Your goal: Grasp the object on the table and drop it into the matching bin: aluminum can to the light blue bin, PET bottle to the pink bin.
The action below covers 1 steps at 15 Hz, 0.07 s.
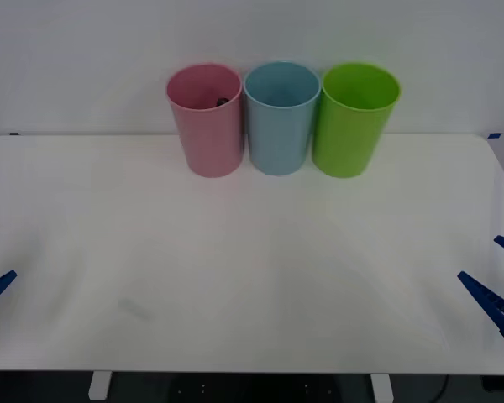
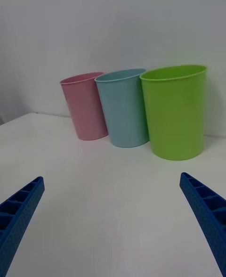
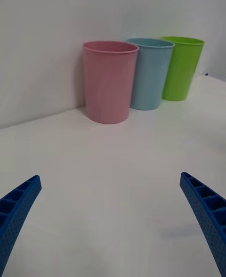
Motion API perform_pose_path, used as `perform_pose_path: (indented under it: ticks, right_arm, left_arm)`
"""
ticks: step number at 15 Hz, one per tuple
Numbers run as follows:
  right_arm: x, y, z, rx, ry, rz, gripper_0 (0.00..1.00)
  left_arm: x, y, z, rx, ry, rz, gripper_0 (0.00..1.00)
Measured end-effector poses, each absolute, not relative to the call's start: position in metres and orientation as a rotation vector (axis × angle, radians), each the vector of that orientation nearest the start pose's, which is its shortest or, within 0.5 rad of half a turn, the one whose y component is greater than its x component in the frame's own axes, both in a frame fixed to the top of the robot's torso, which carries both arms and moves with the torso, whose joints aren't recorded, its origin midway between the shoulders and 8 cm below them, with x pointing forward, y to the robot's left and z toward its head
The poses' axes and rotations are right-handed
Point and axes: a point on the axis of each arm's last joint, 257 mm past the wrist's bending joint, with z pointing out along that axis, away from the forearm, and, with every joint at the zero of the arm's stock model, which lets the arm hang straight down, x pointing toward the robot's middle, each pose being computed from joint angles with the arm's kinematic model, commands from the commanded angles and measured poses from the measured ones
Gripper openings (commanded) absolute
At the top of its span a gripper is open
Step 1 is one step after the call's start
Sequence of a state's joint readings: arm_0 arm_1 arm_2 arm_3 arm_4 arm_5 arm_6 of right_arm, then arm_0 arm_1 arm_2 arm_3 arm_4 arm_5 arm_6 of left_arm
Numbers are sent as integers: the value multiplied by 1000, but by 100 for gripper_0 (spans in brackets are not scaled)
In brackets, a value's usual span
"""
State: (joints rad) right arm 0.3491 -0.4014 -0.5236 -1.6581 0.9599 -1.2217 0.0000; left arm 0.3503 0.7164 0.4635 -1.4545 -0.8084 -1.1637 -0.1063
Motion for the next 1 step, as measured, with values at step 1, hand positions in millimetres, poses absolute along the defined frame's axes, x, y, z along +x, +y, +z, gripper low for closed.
perform_pose_path:
  ticks: [1]
  right_arm:
    - [342,-330,-169,-465,1441,567,100]
  left_arm:
    - [352,410,-175,538,1567,-445,100]
